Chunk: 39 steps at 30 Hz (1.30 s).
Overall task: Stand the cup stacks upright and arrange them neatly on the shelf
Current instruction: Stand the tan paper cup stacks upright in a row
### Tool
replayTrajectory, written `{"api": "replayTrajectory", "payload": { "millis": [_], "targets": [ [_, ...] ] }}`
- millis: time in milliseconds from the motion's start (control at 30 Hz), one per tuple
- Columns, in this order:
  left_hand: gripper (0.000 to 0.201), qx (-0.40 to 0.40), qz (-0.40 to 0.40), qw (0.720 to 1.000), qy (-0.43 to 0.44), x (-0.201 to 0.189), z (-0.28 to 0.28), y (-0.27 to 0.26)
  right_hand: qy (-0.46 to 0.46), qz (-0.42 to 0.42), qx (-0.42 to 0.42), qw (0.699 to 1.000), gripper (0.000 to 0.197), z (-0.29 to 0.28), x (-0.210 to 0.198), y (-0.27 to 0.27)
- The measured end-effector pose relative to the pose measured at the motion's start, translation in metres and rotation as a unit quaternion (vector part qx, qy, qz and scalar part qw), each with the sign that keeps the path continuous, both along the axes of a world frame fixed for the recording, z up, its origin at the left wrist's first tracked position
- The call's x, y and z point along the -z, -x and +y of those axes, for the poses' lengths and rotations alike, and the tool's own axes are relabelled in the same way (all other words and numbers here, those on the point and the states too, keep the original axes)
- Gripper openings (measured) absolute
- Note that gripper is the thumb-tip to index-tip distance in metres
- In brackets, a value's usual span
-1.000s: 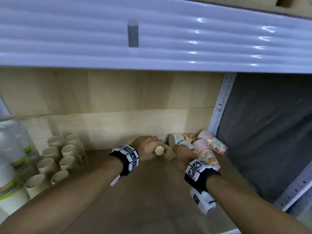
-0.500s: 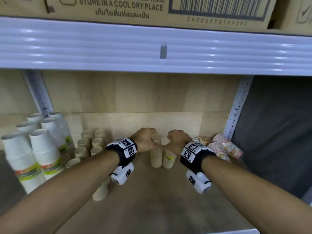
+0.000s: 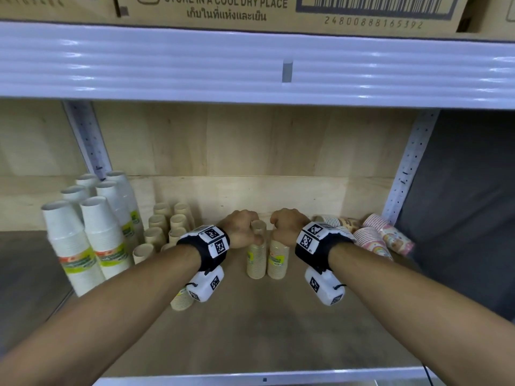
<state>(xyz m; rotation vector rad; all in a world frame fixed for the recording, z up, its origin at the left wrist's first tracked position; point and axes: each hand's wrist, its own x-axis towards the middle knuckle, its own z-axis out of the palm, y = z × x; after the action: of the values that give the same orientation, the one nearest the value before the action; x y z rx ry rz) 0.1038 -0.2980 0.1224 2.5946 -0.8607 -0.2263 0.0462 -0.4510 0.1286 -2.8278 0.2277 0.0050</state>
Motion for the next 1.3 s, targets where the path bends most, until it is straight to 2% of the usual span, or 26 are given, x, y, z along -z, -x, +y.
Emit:
{"api": "replayTrajectory", "payload": {
  "millis": [67, 167, 300, 433, 533, 633, 733, 800, 900, 1000, 1067, 1100, 1300],
  "targets": [
    [0.047, -0.002, 0.001, 1.0, 0.01, 0.0, 0.0, 0.001, 0.001, -0.006, 0.009, 1.0, 0.029, -0.003, 0.0, -0.001],
    [0.057, 0.008, 0.002, 1.0, 0.024, -0.003, -0.001, 0.002, 0.013, -0.002, 0.011, 1.0, 0.032, -0.007, 0.001, -0.003],
    [0.048, 0.027, -0.016, 1.0, 0.003, -0.01, -0.002, 0.005, 0.032, 0.009, -0.007, 0.999, 0.036, -0.009, 0.001, -0.005],
    [0.043, 0.002, -0.022, 1.0, 0.01, -0.011, -0.002, 0.004, 0.038, 0.027, -0.043, 0.998, 0.041, -0.007, 0.002, -0.006],
    [0.047, -0.003, -0.018, 1.0, 0.023, -0.012, -0.002, 0.005, 0.038, 0.024, -0.037, 0.998, 0.033, -0.003, 0.002, -0.006],
    [0.049, 0.013, -0.003, 0.999, 0.033, -0.015, -0.001, 0.008, 0.026, 0.01, -0.005, 1.0, 0.035, -0.002, 0.003, -0.008],
    [0.041, 0.026, -0.01, 0.999, 0.018, -0.017, 0.0, 0.009, 0.035, 0.016, 0.016, 0.999, 0.021, 0.0, 0.002, -0.01],
    [0.038, 0.028, -0.015, 0.999, 0.011, -0.018, 0.001, 0.009, 0.035, 0.019, 0.013, 0.999, 0.016, 0.001, 0.001, -0.012],
    [0.037, 0.011, -0.017, 1.0, 0.02, -0.016, 0.001, 0.007, 0.028, 0.019, 0.001, 0.999, 0.023, 0.002, 0.002, -0.011],
    [0.042, 0.003, -0.008, 1.0, 0.026, -0.015, 0.0, 0.005, 0.008, 0.002, 0.004, 1.0, 0.011, 0.003, -0.001, -0.006],
    [0.049, 0.012, 0.012, 0.999, 0.029, -0.017, 0.001, 0.006, 0.006, -0.01, 0.018, 1.0, 0.035, 0.002, -0.001, -0.006],
    [0.05, 0.02, 0.016, 0.999, 0.025, -0.018, 0.001, 0.007, 0.009, -0.013, 0.023, 1.0, 0.041, 0.002, -0.002, -0.006],
    [0.036, 0.048, -0.008, 0.999, -0.007, -0.02, 0.001, 0.005, 0.015, -0.016, 0.021, 1.0, 0.032, 0.005, -0.007, -0.003]
  ]
}}
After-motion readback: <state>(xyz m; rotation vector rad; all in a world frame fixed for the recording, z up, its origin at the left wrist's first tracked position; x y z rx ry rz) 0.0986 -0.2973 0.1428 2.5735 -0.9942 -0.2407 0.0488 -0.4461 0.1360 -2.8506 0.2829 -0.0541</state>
